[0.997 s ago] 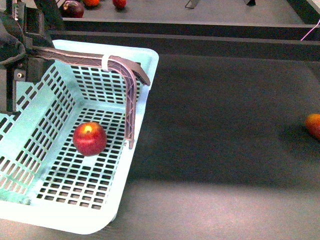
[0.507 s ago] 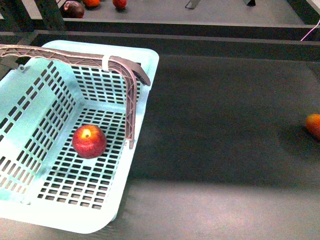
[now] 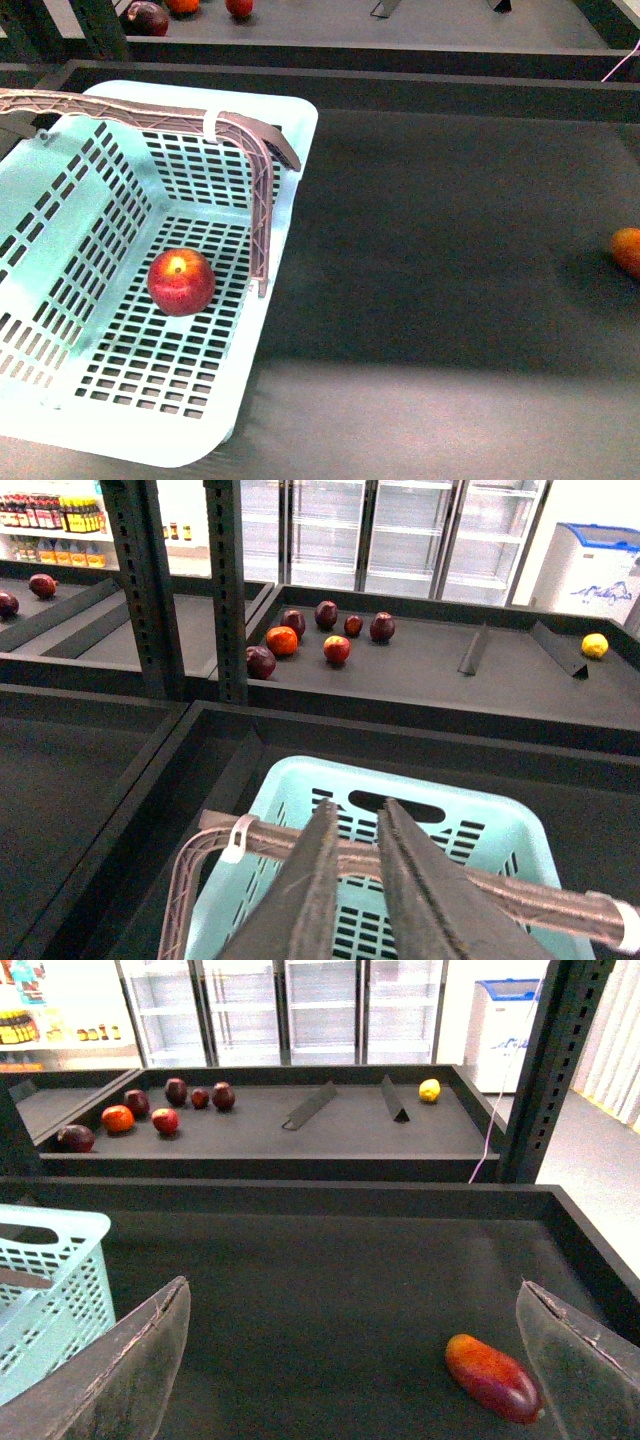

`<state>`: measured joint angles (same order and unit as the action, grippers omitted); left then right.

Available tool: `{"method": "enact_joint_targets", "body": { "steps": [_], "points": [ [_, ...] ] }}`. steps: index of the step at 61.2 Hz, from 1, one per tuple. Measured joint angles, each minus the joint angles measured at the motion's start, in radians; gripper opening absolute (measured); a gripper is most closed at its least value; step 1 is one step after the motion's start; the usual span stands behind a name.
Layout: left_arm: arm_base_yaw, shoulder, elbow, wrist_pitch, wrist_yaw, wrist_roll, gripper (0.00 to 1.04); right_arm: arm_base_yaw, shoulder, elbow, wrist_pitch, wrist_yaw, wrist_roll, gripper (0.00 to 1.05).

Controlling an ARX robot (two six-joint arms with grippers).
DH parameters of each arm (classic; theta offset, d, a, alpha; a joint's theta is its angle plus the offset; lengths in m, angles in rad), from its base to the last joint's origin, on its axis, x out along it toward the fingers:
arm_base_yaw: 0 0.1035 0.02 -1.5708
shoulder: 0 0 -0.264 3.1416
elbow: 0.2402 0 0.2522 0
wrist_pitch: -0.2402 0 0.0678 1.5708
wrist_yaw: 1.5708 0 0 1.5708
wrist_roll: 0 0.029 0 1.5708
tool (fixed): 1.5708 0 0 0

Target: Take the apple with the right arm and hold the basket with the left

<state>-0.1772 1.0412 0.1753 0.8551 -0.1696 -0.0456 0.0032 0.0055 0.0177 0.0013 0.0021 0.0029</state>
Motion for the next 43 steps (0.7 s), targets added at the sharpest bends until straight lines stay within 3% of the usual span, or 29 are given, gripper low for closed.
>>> {"method": "enact_joint_targets", "body": {
  "steps": [20,22,28,43],
  "points": [
    [0.086,-0.234,-0.109,-0.123,0.089,0.031,0.03,0.0,0.0,0.0,0.0,0.0,0.0,0.96],
    [0.121,-0.243,-0.129,-0.096,0.143,0.032,0.03,0.0,0.0,0.0,0.0,0.0,0.0,0.96],
    [0.169,-0.287,-0.157,-0.135,0.159,0.033,0.03,0.0,0.0,0.0,0.0,0.0,0.0,0.96],
    [0.173,-0.471,-0.16,-0.298,0.169,0.035,0.03,0.0,0.0,0.0,0.0,0.0,0.0,0.96]
  ]
}}
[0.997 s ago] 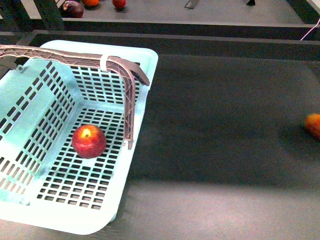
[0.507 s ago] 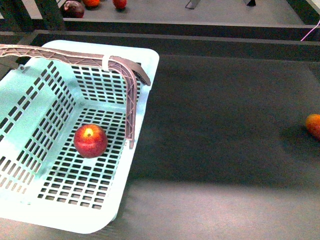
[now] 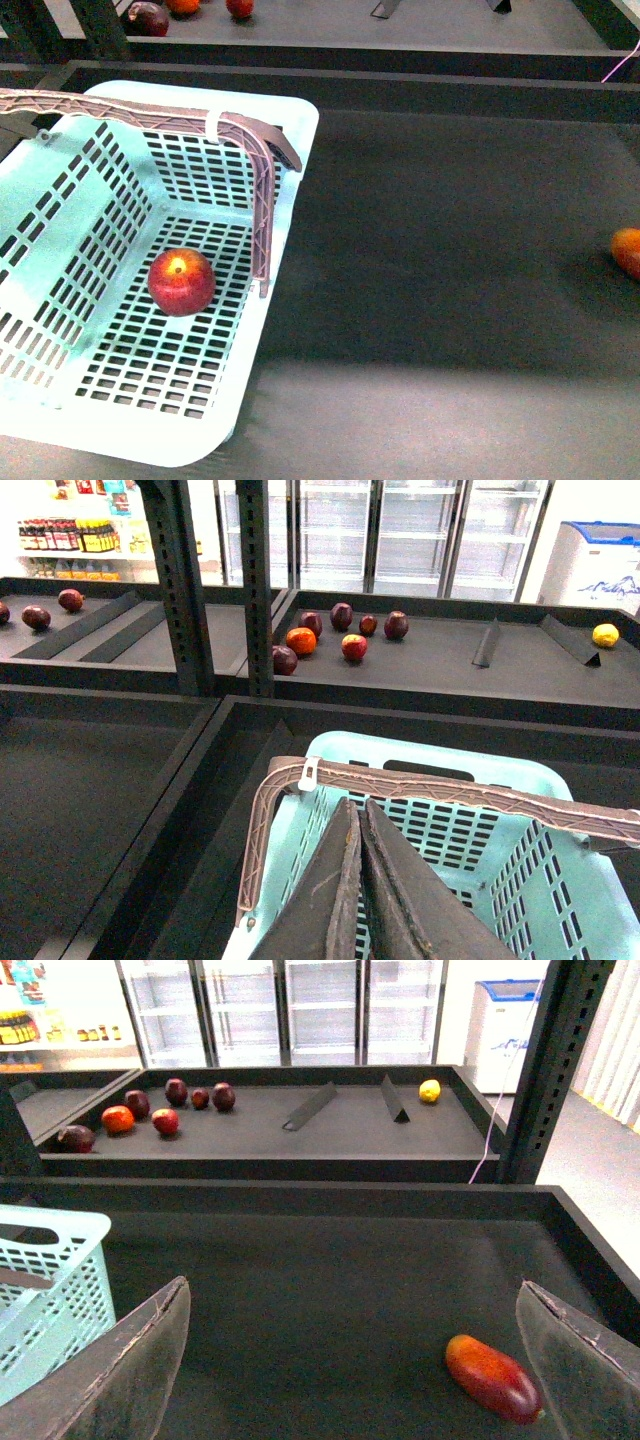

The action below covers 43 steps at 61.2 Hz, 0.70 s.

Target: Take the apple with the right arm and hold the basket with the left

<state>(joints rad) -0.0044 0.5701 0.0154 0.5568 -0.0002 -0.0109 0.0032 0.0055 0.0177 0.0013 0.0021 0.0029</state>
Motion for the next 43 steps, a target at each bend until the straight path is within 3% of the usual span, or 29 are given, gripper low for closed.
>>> {"method": "enact_joint_targets", "body": {
  "steps": [43],
  "points": [
    [0.0,-0.34,0.0,-0.325,0.0,0.0,0.03,0.0,0.0,0.0,0.0,0.0,0.0,0.96]
  ]
}}
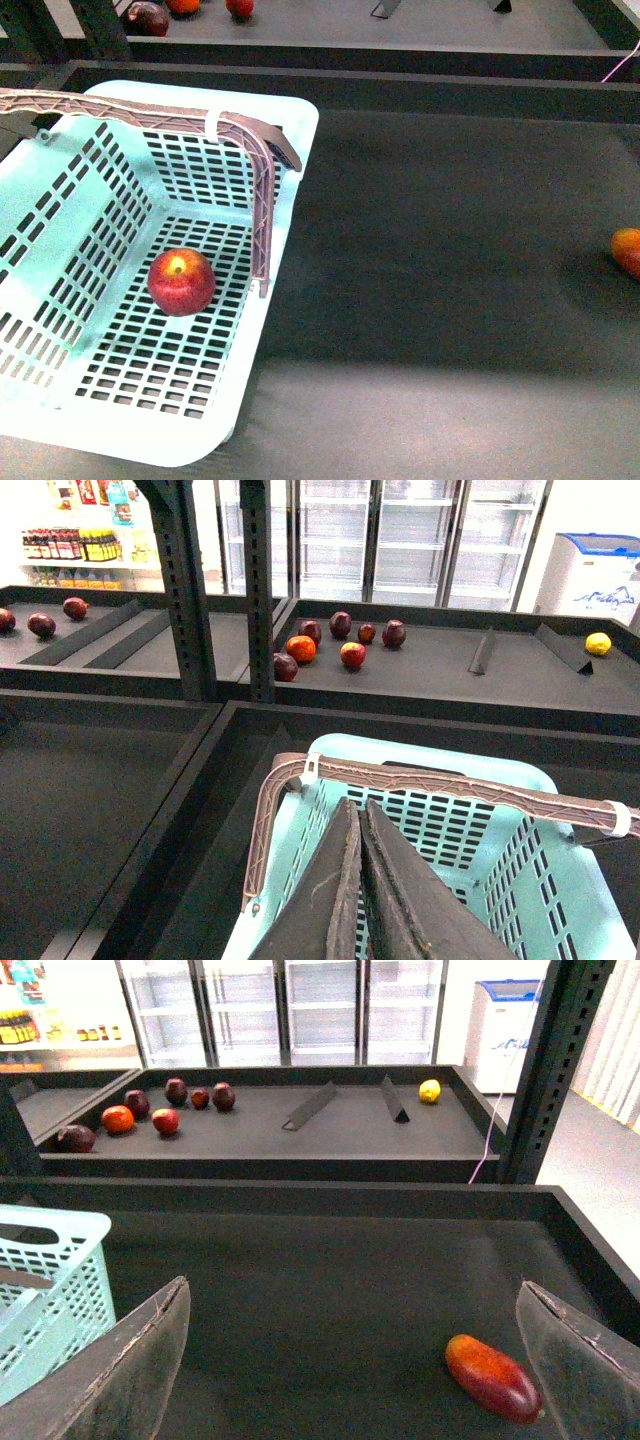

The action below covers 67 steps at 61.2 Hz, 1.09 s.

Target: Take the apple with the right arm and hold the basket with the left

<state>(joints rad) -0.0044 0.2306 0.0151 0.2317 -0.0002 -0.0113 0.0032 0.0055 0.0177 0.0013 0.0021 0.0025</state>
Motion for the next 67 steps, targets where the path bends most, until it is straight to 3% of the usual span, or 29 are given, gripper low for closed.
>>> {"method": "enact_joint_targets", "body": {
  "steps": [12,18,47,67],
  "points": [
    [0.0,-0.06,0.0,-0.061,0.0,0.0,0.03,0.0,0.0,0.0,0.0,0.0,0.0,0.96],
    [0.0,-0.203,0.0,-0.221,0.0,0.0,0.03,0.0,0.0,0.0,0.0,0.0,0.0,0.96],
    [0.0,-0.224,0.0,-0.23,0.0,-0.001,0.04,0.0,0.0,0.0,0.0,0.0,0.0,0.96],
    [0.0,-0.224,0.0,-0.23,0.0,0.0,0.66,0.0,0.0,0.0,0.0,0.0,0.0,0.96]
  ]
}}
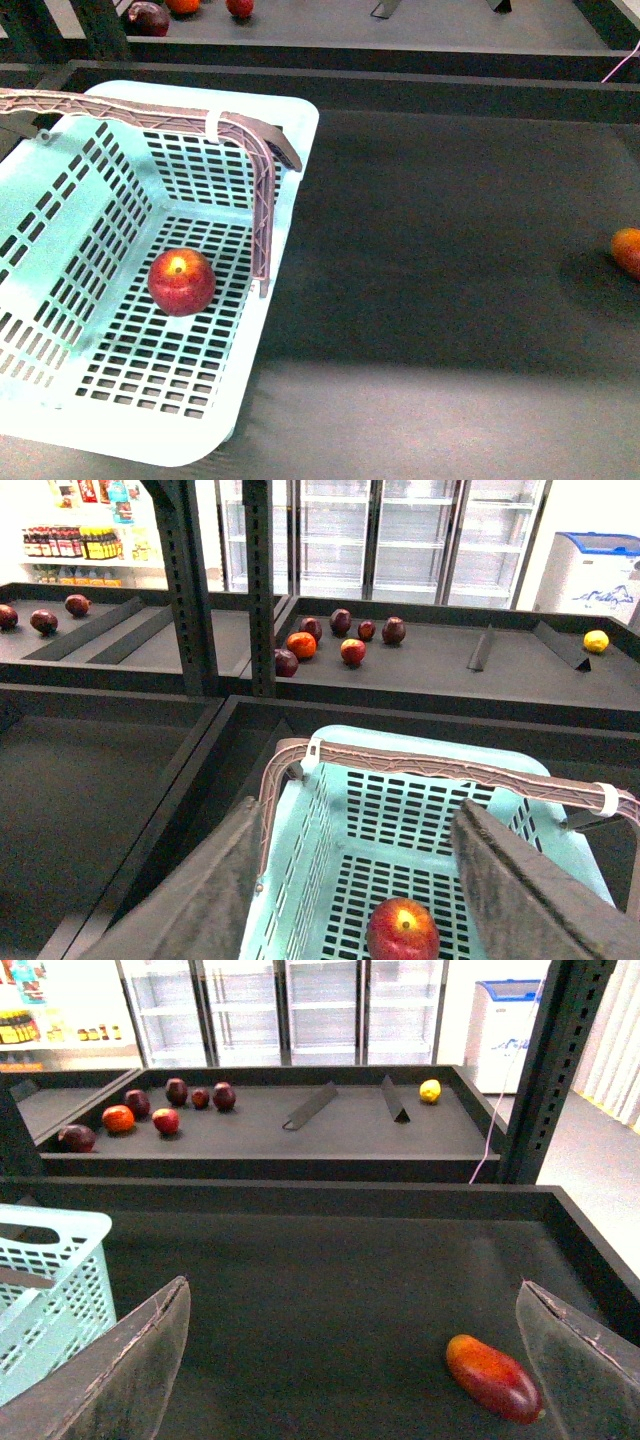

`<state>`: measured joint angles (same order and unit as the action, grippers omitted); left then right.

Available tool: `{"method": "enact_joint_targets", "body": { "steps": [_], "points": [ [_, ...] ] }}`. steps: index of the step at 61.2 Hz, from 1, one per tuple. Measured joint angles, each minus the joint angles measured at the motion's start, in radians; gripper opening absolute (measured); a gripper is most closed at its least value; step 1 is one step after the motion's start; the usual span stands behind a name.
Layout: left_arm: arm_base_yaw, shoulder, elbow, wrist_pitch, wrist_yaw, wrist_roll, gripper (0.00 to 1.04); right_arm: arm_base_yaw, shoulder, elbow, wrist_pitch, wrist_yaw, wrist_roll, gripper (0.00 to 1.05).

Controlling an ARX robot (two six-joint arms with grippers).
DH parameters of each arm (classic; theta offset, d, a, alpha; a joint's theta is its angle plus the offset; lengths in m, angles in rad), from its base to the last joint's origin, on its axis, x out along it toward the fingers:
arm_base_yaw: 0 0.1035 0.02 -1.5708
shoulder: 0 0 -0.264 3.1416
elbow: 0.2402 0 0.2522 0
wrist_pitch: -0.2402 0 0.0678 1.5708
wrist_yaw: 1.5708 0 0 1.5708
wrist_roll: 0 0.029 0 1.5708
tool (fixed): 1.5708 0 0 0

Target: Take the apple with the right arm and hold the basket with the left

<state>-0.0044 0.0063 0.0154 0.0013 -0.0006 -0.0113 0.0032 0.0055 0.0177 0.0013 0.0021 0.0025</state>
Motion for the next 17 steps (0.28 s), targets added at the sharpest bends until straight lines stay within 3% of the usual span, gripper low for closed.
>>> {"method": "enact_joint_targets", "body": {
  "steps": [11,17],
  "points": [
    [0.0,0.0,0.0,0.0,0.0,0.0,0.99,0.0,0.0,0.0,0.0,0.0,0.0,0.96],
    [0.0,0.0,0.0,0.0,0.0,0.002,0.98,0.0,0.0,0.0,0.0,0.0,0.0,0.96]
  ]
}}
